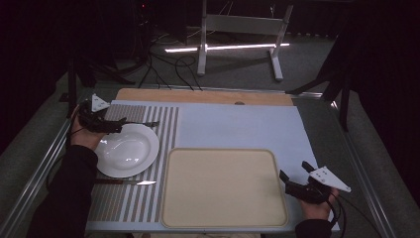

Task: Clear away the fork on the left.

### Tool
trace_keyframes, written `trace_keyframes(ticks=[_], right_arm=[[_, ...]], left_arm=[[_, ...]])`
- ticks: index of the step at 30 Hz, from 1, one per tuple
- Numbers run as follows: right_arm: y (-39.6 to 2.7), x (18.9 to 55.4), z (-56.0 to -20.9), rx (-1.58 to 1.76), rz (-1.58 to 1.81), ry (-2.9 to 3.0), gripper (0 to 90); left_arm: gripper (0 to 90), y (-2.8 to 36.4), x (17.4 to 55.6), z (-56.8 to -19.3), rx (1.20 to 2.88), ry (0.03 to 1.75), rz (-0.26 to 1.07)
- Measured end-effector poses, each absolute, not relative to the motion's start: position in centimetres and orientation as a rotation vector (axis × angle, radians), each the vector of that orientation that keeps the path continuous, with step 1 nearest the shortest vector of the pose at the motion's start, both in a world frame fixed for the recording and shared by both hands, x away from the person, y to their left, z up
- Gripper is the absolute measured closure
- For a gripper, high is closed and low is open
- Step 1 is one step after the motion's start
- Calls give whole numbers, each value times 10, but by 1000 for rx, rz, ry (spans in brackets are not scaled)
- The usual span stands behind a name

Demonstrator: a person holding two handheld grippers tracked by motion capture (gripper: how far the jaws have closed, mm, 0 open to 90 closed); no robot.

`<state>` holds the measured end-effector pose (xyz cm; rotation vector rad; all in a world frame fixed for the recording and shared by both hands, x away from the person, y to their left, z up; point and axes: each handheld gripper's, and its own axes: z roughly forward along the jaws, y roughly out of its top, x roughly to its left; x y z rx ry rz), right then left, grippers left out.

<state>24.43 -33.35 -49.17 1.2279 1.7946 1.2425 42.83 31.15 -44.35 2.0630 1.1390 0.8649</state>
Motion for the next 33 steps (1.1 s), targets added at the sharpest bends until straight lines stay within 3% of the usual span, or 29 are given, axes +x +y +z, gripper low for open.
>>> trace_keyframes(ticks=[33], right_arm=[[-334, 247, -495, 1235, 1235, 1809, 86]], left_arm=[[0, 326, 489, -473, 2198, 1341, 718]])
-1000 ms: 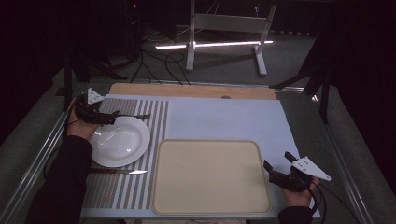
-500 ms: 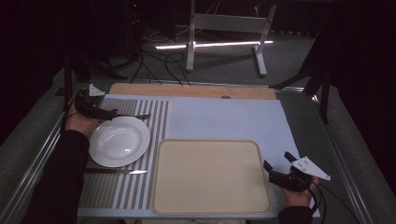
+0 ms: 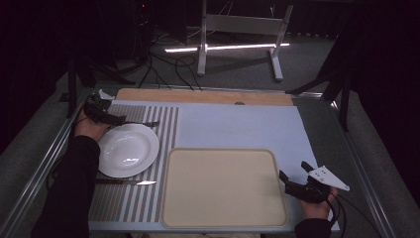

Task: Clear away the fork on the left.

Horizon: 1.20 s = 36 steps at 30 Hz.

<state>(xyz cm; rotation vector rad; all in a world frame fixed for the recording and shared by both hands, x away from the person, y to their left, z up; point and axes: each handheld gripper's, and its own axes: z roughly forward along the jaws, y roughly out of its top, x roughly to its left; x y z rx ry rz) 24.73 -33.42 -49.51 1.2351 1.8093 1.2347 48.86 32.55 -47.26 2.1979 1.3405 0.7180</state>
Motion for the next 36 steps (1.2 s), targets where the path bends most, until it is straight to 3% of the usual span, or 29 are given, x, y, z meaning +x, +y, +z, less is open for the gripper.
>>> trace_keyframes(ticks=[11, 36], right_arm=[[-333, 249, -498, 1231, 1219, 1833, 86], [-336, 247, -498, 1235, 1220, 1837, 86]], left_arm=[[4, 324, 503, -487, 2262, 1435, 624], [307, 330, 516, -500, 2339, 1453, 433]])
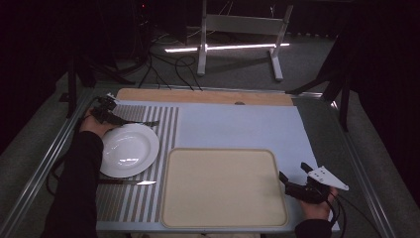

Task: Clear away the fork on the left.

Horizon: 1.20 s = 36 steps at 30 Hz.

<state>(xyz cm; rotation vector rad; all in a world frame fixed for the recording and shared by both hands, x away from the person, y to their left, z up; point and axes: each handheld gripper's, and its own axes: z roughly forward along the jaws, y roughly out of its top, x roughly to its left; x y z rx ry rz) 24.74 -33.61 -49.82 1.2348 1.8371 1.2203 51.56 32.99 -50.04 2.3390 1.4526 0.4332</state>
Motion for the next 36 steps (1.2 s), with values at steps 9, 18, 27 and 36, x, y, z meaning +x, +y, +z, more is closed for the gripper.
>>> trace_keyframes(ticks=[9, 18, 27, 36], right_arm=[[-335, 247, -499, 1238, 1223, 1843, 87], [-335, 248, -500, 1241, 1223, 1858, 87], [-336, 247, -500, 1247, 1225, 1854, 87], [-337, 246, -500, 1252, 1224, 1851, 88]], left_arm=[[401, 326, 514, -499, 2426, 1346, 465], [392, 331, 517, -502, 2390, 1328, 392], [476, 326, 522, -502, 2398, 1365, 299], [705, 317, 523, -497, 2481, 1304, 266]])
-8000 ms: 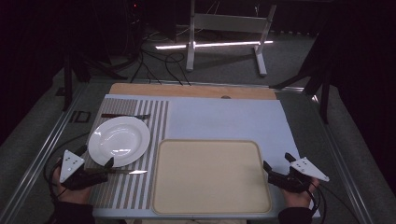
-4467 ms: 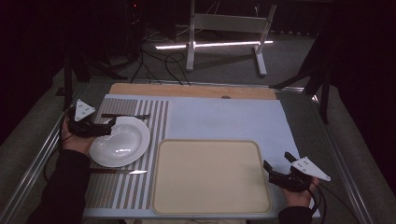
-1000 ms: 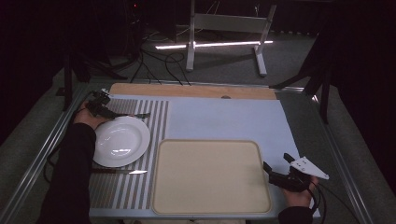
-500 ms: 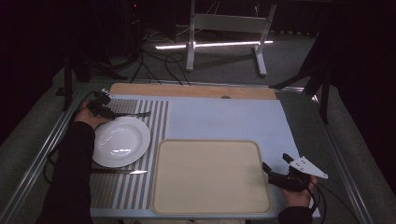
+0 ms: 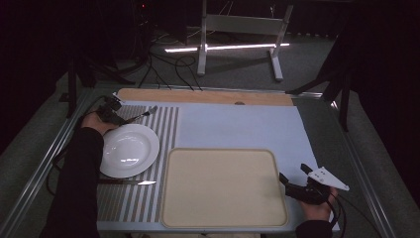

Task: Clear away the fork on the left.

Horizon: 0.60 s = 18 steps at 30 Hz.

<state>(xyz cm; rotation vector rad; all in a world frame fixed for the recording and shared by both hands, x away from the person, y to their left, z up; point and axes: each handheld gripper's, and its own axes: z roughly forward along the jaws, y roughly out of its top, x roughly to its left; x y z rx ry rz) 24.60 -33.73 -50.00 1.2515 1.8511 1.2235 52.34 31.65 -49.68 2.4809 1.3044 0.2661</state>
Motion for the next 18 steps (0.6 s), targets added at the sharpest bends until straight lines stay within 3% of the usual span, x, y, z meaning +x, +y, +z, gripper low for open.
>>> trace_keyframes(ticks=[3, 18], right_arm=[[-338, 246, -500, 1251, 1222, 1853, 88], [-338, 245, -499, 1263, 1233, 1843, 88]], left_arm=[[767, 314, 523, -497, 2489, 1302, 277], [772, 308, 516, -496, 2492, 1311, 389]])
